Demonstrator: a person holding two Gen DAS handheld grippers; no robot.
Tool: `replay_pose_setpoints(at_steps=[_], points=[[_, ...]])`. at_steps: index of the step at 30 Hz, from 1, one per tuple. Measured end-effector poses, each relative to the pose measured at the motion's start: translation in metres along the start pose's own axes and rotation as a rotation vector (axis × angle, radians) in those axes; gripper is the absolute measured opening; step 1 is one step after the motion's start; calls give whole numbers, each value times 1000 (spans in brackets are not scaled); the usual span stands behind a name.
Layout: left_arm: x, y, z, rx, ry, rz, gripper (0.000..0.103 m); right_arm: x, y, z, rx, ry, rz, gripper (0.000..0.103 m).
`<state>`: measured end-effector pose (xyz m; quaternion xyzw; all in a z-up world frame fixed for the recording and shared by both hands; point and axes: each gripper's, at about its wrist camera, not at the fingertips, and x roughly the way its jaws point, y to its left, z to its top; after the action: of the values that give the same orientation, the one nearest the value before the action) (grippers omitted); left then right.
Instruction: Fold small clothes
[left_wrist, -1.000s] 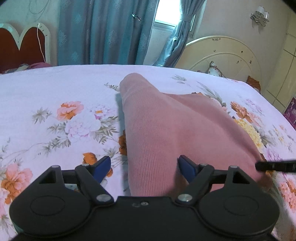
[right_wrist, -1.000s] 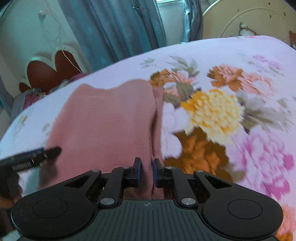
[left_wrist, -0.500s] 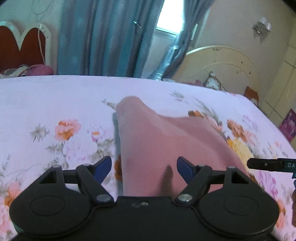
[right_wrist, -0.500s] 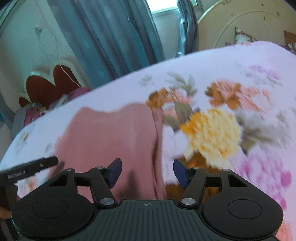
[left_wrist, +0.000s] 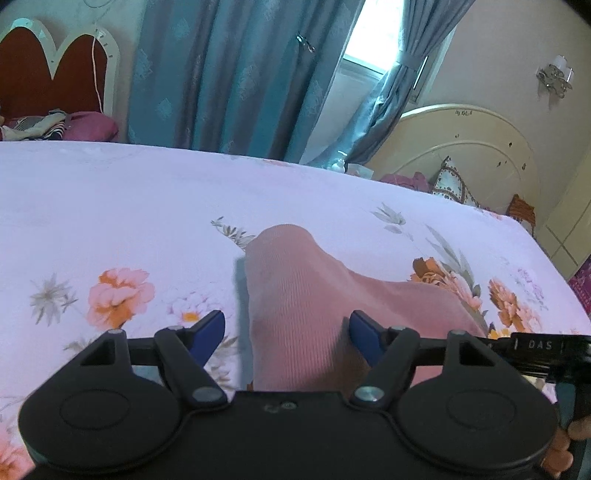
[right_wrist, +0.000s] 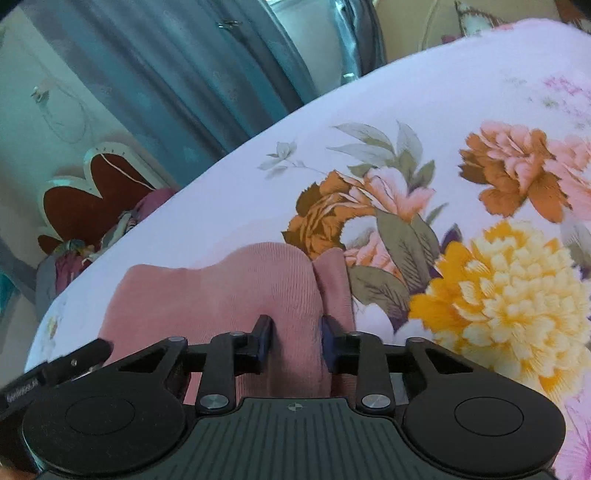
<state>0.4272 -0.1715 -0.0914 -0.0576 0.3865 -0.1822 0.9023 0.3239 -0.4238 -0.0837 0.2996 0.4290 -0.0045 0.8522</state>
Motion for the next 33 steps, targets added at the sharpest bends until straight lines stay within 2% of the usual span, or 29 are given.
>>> replay_pose_setpoints(at_steps=[2, 3, 4, 6, 7, 9, 12, 13, 17, 19, 21, 22, 26, 29, 30, 32, 33], points=[[7, 0, -1, 7, 11, 9, 73, -14, 13, -2, -79, -82, -28, 14], [10, 1, -3, 10, 20, 17, 73, -21, 21, -5, -151, -135, -75, 12], [12, 1, -6, 11, 25, 23, 74, -22, 26, -9, -216, -157, -144, 2], [15, 2, -10, 10, 26, 24, 76, -8, 21, -12, -259, -87, -211, 2], [15, 3, -11, 7, 25, 22, 76, -7, 15, -11, -235, -80, -205, 3], [13, 3, -9, 7, 24, 24, 76, -13, 12, -7, -210, -127, -217, 3], [10, -1, -5, 30, 10, 27, 73, -26, 14, 4, -153, -189, -156, 3], [11, -2, -4, 33, 9, 26, 73, -25, 19, 6, -171, -190, -140, 3], [22, -8, -2, 27, 29, 25, 73, 0, 37, 3, -267, -120, -128, 3], [26, -11, -4, 44, 37, 29, 74, 14, 38, -1, -305, -95, -177, 3], [30, -10, -7, 59, 45, 28, 77, 26, 32, -4, -332, -78, -282, 3], [31, -9, -9, 56, 44, 27, 80, 28, 25, -5, -319, -81, -294, 3], [30, -5, -8, 44, 46, 28, 80, 17, 22, -4, -320, -68, -279, 3], [28, -10, -6, 60, 34, 30, 77, 4, 26, 2, -277, -134, -208, 3], [30, -11, -7, 68, 39, 36, 78, 6, 27, 2, -272, -125, -205, 3], [33, -11, -9, 64, 46, 35, 79, 20, 27, -2, -274, -54, -213, 11], [33, -11, -9, 63, 46, 39, 80, 22, 26, -6, -289, -66, -236, 12]])
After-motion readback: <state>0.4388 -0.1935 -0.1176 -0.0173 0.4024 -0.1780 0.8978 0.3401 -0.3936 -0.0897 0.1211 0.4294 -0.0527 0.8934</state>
